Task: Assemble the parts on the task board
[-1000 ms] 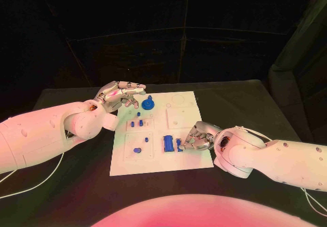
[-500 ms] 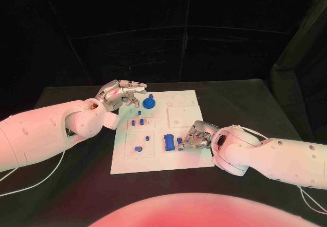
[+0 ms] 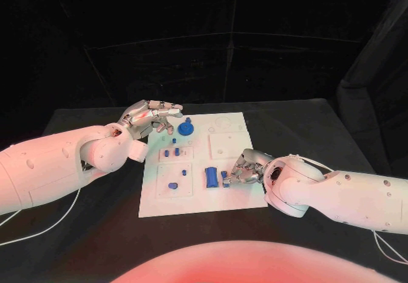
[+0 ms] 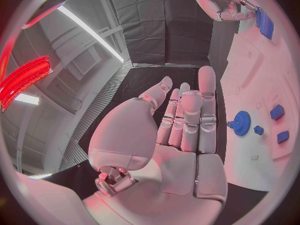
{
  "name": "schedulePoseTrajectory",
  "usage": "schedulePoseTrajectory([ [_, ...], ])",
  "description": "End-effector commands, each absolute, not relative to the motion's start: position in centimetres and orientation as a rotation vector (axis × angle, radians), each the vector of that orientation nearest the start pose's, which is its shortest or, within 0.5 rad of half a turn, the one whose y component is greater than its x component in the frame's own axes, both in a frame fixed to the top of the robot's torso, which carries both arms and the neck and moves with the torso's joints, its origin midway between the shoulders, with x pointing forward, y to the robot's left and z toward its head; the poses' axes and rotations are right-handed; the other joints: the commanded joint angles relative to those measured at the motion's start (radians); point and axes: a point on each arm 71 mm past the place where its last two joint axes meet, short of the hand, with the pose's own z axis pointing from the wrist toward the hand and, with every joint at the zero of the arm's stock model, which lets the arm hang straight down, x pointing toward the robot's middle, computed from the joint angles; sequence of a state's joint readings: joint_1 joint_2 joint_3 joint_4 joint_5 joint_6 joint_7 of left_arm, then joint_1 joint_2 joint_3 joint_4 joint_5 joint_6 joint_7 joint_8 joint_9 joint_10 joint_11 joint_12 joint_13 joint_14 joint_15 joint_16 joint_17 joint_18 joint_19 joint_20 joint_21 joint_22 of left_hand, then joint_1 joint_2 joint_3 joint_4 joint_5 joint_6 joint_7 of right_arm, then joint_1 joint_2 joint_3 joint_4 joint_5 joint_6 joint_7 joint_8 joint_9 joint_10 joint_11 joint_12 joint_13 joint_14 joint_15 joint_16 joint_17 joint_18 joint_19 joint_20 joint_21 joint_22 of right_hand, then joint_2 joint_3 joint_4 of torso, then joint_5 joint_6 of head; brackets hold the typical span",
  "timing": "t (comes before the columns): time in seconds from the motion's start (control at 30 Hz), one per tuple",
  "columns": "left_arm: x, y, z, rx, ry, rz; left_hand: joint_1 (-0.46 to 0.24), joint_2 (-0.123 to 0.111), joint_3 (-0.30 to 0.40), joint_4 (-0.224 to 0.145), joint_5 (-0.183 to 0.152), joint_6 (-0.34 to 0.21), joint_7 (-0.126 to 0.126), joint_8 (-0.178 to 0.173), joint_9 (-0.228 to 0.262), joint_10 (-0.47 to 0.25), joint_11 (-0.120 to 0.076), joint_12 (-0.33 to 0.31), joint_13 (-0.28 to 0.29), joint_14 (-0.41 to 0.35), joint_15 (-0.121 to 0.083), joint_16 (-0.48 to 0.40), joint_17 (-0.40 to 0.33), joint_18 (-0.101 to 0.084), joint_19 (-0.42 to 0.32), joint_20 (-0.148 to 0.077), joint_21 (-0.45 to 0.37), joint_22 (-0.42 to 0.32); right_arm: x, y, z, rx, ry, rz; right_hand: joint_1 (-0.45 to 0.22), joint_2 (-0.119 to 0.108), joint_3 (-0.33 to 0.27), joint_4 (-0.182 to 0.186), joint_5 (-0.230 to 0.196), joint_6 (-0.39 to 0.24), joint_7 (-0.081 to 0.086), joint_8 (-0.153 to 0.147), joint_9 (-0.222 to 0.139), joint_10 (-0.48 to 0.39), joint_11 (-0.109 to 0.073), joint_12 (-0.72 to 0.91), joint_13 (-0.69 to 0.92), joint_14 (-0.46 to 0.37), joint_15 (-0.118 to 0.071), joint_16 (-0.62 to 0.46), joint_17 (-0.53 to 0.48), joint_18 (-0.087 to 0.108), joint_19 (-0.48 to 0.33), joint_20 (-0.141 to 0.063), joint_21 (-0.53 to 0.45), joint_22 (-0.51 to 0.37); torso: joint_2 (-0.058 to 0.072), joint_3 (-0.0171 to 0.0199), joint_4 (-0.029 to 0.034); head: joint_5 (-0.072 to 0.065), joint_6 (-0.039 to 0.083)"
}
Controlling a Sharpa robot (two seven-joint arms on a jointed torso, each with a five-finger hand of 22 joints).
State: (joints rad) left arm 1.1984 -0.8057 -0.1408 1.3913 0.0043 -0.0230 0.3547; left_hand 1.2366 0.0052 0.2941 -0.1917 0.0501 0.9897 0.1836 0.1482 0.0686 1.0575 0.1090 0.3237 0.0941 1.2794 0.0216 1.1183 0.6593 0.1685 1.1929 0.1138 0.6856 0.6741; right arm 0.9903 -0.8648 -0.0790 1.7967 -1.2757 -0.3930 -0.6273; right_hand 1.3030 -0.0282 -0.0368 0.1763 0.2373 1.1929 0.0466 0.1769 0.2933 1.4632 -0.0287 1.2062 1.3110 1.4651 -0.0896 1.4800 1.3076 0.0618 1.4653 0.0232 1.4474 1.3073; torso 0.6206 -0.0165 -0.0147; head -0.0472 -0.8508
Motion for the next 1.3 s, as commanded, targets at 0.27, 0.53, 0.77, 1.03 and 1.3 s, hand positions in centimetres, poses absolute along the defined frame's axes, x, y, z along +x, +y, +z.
schedulePoseTrajectory([
  [0.27,49.1,21.5,-22.3,-1.113,1.656,-1.664,-0.009,0.001,-0.005,0.0,-0.001,-0.008,0.002,0.003,0.001,-0.007,0.0,0.006,0.001,-0.006,0.001,0.004,-0.001,0.014,-0.001,0.008,-0.006,-0.001,38.3,-16.5,-27.6,0.338,2.06,0.499,-0.029,0.001,-0.025,0.008,-0.03,0.004,-0.002,0.009,0.008,0.003,-0.002,-0.008,0.002,0.075,-0.004,-0.002,0.099,-0.015,0.02,-0.006,0.005,0.045,-0.001,-0.0002,0.0003,0.005,-0.001],
  [0.53,49.1,21.4,-22.3,-1.113,1.656,-1.664,-0.009,0.001,-0.005,0.0,-0.001,-0.008,0.002,0.003,0.001,-0.007,0.0,0.006,0.001,-0.006,0.001,0.004,-0.001,0.014,-0.001,0.008,-0.006,-0.001,38.4,-16.0,-27.7,0.327,2.069,0.513,-0.018,0.009,-0.037,-0.004,-0.069,0.012,-0.008,0.018,0.019,0.006,-0.006,-0.003,0.007,0.076,-0.007,0.001,0.105,-0.015,0.021,-0.008,0.006,0.047,0.0,0.0007,0.0009,0.004,-0.003],
  [0.77,49.1,21.5,-22.3,-1.114,1.656,-1.662,-0.008,0.002,-0.005,0.001,-0.001,-0.009,0.002,0.004,0.001,-0.008,0.0,0.007,0.002,-0.006,0.001,0.005,-0.001,0.014,-0.001,0.008,-0.007,-0.001,38.5,-15.7,-27.6,0.327,2.055,0.547,0.006,0.018,-0.043,-0.025,-0.121,0.013,-0.011,0.025,0.029,0.008,-0.009,-0.001,0.009,0.077,-0.01,0.003,0.109,-0.016,0.021,-0.011,0.006,0.049,-0.001,0.0005,0.0003,0.005,-0.004],
  [1.03,49.1,21.5,-22.3,-1.114,1.657,-1.663,-0.007,0.003,-0.005,0.0,-0.001,-0.009,0.002,0.005,0.001,-0.009,0.0,0.008,0.002,-0.006,0.001,0.005,-0.001,0.014,-0.001,0.008,-0.007,-0.001,38.5,-15.9,-27.1,0.366,1.985,0.647,-0.034,0.021,-0.076,-0.005,-0.116,0.012,-0.008,0.029,0.037,0.011,-0.008,0.002,0.013,0.078,-0.009,0.006,0.113,-0.017,0.023,-0.011,0.008,0.053,-0.003,0.0003,-0.0016,-0.004,-0.001],
  [1.3,49.2,21.5,-22.4,-1.116,1.658,-1.659,-0.007,0.003,-0.005,0.0,-0.001,-0.009,0.002,0.005,0.001,-0.009,0.0,0.008,0.002,-0.006,0.001,0.005,-0.001,0.014,-0.001,0.008,-0.007,-0.001,38.3,-16.3,-27.0,0.346,1.995,0.686,-0.048,0.02,-0.099,0.003,-0.128,0.008,-0.008,0.032,0.043,0.009,-0.007,-0.005,0.009,0.077,-0.009,0.004,0.109,-0.016,0.021,-0.011,0.006,0.049,-0.002,0.0012,-0.0003,-0.003,0.003],
])
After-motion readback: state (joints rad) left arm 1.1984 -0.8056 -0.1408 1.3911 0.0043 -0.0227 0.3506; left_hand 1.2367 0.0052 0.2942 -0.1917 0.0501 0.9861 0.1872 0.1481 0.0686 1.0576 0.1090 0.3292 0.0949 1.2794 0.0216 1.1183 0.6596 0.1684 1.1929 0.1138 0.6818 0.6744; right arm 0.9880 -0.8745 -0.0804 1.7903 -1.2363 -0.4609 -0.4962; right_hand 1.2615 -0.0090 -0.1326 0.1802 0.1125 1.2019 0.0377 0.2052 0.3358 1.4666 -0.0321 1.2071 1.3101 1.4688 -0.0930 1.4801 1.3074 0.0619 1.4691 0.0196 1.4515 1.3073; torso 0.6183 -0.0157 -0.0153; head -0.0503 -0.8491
